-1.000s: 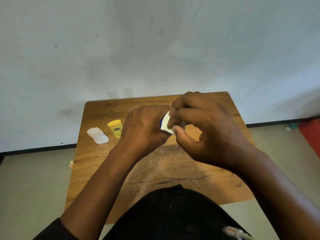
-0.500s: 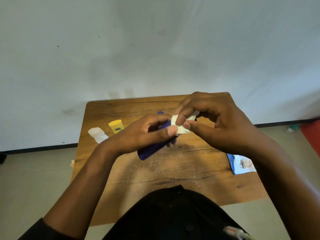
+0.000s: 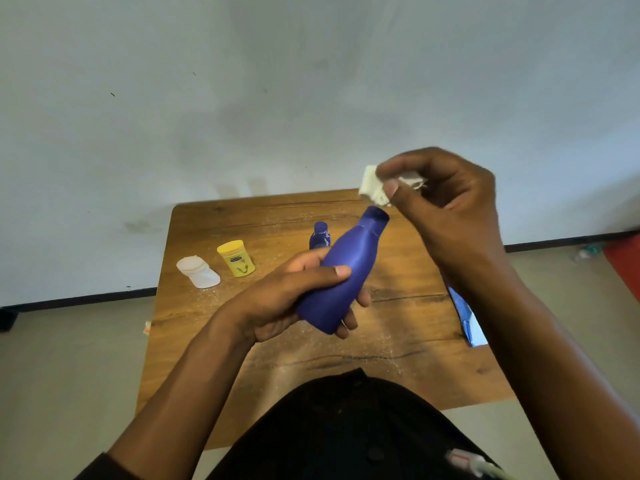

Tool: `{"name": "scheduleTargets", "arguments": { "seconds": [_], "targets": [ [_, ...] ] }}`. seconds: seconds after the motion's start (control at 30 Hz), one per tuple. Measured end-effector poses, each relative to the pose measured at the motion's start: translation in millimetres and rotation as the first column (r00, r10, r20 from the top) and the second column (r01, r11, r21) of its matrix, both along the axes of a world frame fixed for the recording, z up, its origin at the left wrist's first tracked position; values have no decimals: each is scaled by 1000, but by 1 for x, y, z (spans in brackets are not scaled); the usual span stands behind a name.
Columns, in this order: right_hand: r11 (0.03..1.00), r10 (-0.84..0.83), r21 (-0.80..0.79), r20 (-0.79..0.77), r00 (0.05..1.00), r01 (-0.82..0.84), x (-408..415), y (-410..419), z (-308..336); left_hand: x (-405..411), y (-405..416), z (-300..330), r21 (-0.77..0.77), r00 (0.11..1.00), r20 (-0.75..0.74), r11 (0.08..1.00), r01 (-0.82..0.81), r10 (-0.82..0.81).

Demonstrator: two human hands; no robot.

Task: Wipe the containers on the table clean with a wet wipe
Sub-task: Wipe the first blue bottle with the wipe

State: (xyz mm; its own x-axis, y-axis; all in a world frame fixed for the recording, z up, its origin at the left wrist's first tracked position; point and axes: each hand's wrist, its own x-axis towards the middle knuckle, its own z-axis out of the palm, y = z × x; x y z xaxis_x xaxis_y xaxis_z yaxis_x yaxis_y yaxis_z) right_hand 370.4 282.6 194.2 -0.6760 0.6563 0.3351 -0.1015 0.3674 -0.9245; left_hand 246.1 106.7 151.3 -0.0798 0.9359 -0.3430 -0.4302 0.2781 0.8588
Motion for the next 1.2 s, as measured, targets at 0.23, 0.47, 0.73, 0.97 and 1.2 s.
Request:
{"name": "scheduleTargets", "arguments": {
  "seconds": [0.23, 0.47, 0.73, 0.97, 1.2],
  "targets": [
    [969, -191, 172, 50, 980, 180, -1, -15, -7, 6, 6, 3, 69, 973, 139, 979, -194, 183],
    [770, -125, 638, 195, 973, -29, 2, -57, -42, 8, 13, 7, 8, 893, 184, 908, -419, 410],
    [664, -40, 736, 210, 977, -132, 4, -57, -48, 11, 18, 2, 9, 880, -11, 880, -475, 475],
    [755, -258, 638, 72, 963, 154, -19, -19, -24, 20, 19, 6, 72, 893, -171, 909, -411, 417],
    [695, -67, 715, 176, 982, -80, -6, -67, -39, 14, 20, 10, 84, 813, -77, 817, -571, 577]
  ]
}}
